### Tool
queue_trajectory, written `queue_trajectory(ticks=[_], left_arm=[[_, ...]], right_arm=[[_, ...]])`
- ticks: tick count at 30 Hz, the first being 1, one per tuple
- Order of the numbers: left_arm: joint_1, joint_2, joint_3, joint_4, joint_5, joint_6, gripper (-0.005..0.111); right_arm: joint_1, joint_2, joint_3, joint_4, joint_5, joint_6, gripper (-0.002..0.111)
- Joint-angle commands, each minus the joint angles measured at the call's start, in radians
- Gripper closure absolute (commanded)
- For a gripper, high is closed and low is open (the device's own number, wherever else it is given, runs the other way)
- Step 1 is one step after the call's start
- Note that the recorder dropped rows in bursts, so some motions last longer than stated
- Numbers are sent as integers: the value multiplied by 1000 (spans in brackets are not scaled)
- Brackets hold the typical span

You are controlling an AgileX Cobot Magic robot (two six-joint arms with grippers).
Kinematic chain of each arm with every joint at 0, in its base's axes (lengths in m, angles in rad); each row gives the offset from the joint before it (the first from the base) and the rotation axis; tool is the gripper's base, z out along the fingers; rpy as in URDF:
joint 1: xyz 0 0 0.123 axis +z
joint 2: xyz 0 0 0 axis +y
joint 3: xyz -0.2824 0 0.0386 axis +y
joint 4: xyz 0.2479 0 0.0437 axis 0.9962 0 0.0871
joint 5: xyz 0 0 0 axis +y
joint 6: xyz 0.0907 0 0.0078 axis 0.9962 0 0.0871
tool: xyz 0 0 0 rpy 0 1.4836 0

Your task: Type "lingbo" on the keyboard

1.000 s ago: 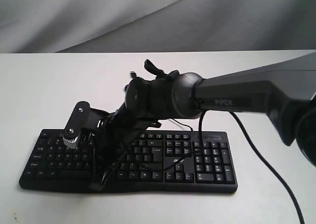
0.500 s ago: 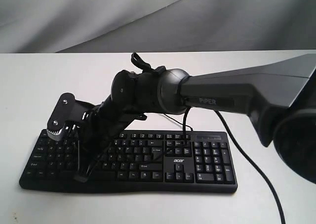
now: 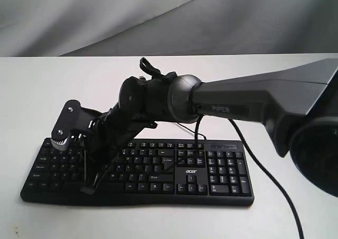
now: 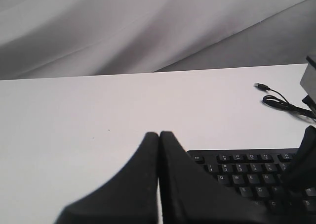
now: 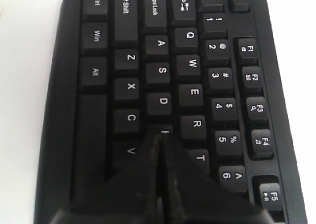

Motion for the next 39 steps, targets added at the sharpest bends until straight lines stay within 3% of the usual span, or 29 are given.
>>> queue_trajectory(ticks=[1,20,39], left_arm=[[1,-4,5,-4,-7,-2,106],[1,-4,5,-4,-7,-2,106],[1,-4,5,-4,-7,-2,106]], right_arm=[[-3,7,-7,-5,-5,0,108],[-3,23,-7,-7,-11,4,108],[-3,-29,0,-37,101,72,108]])
